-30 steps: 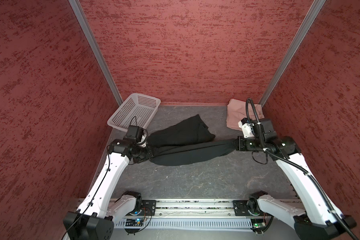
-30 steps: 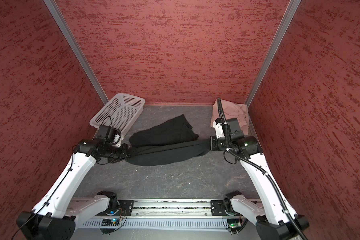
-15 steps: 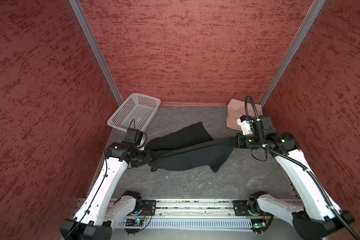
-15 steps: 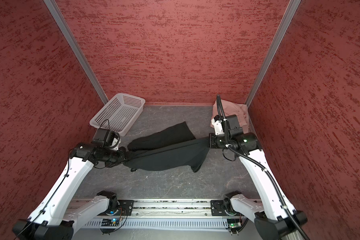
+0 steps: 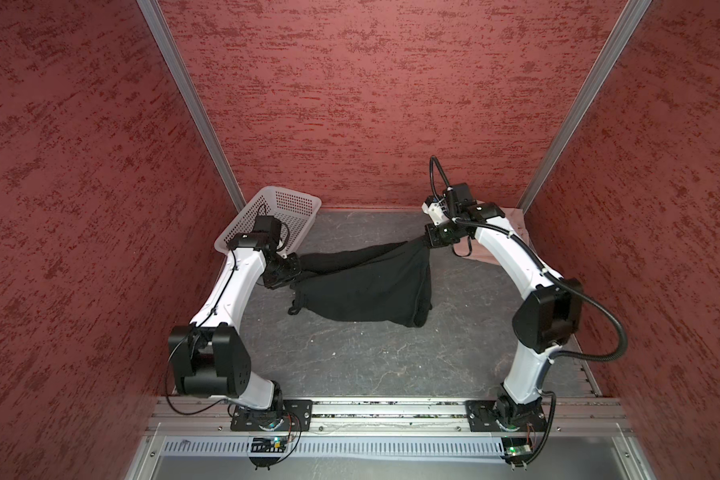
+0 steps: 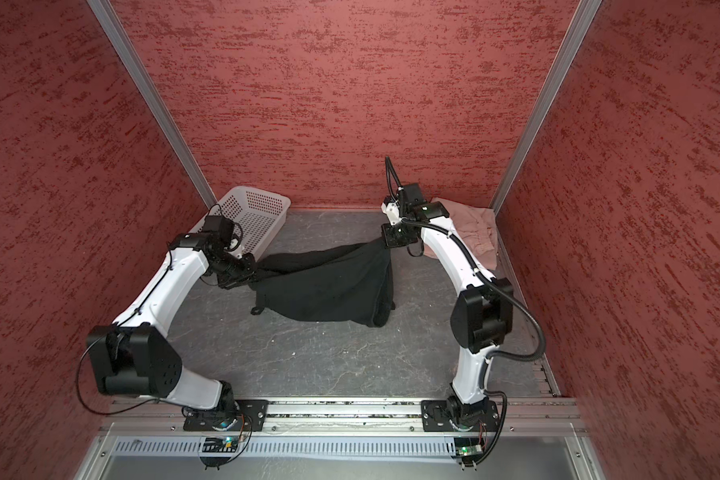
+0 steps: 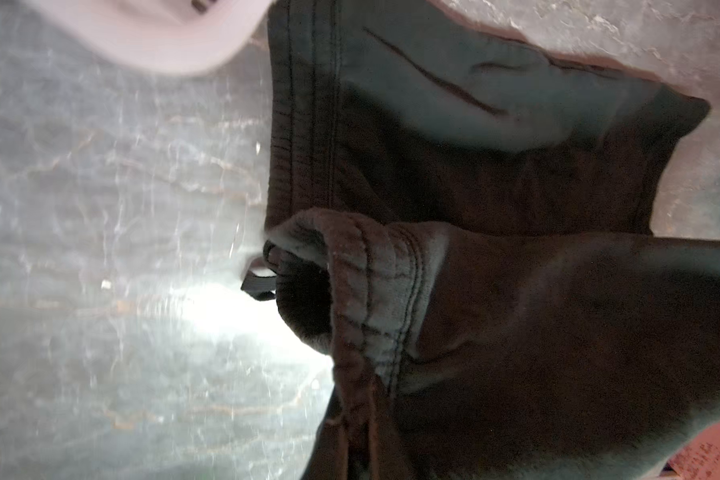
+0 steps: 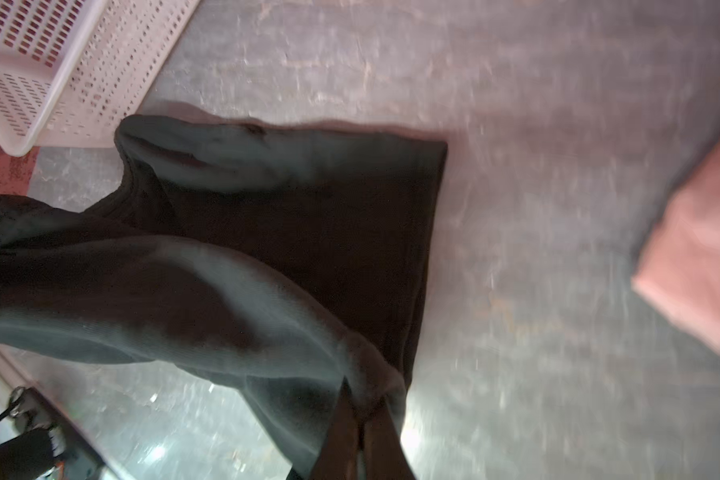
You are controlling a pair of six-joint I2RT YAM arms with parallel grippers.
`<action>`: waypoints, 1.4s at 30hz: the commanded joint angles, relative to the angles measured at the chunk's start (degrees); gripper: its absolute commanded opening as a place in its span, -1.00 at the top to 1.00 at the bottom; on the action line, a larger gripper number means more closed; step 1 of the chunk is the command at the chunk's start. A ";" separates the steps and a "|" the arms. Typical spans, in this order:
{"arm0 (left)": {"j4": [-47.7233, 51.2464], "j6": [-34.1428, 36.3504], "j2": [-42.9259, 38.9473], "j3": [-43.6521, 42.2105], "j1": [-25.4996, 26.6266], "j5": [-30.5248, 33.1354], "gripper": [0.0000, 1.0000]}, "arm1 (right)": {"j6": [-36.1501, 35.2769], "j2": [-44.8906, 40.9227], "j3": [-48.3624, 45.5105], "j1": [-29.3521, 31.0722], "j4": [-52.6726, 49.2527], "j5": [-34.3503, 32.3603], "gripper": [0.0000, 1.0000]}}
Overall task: Fold and stack the shorts
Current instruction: 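Lower the held sweatpants onto the table with both grippers, folded in half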
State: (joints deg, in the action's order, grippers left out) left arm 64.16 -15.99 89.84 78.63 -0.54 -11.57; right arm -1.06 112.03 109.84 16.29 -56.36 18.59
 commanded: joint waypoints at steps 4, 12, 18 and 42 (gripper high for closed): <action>-2.02 3.51 11.47 9.00 -0.97 -0.10 0.99 | -7.88 17.39 18.83 -1.73 -2.42 4.48 1.00; 0.08 5.94 22.86 22.73 0.35 5.13 0.37 | -6.25 34.75 35.08 -5.68 -1.81 10.67 0.54; 1.83 7.21 25.77 29.74 0.54 9.63 -0.94 | -4.61 32.67 31.79 -6.08 0.86 13.96 -0.14; -10.94 1.33 -4.37 -10.16 1.06 -1.19 -0.99 | 9.87 -9.66 -44.60 -1.05 26.95 3.78 -0.69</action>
State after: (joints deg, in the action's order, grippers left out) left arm 56.66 -13.21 87.37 69.71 0.89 -10.87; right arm 7.31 103.50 66.74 15.05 -34.06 24.77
